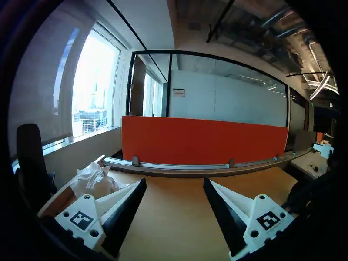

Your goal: Fold towel

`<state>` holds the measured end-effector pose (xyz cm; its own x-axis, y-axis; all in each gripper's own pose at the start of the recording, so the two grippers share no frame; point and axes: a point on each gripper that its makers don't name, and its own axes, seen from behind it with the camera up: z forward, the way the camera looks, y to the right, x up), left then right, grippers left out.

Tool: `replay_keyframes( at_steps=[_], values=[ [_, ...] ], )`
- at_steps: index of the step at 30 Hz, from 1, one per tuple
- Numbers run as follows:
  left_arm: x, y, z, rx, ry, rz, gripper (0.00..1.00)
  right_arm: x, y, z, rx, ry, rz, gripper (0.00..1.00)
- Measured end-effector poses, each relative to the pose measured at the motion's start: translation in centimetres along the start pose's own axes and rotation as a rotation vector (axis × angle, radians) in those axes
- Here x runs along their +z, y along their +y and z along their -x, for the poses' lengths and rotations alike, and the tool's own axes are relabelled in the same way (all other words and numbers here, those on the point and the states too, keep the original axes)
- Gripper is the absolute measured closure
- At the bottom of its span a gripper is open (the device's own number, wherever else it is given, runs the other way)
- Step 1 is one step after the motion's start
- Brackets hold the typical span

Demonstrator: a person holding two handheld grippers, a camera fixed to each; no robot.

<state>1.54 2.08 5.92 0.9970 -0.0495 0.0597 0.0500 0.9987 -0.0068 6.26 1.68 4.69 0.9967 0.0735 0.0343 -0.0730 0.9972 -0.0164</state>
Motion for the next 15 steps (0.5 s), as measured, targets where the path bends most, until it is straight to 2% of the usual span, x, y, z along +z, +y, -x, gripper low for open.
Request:
replay_keyframes(
  at_steps=[9,15],
  values=[
    [-0.04,-0.04,-0.71,0.006,0.027,0.012,0.03,0.60,-0.96,0.21,-0.016,-0.007,-0.012,0.00],
    [0.15,0.24,0.13,0.028,0.035,0.021,0.03,0.58,-1.13,0.04,-0.014,-0.020,-0.001,0.00]
  ],
)
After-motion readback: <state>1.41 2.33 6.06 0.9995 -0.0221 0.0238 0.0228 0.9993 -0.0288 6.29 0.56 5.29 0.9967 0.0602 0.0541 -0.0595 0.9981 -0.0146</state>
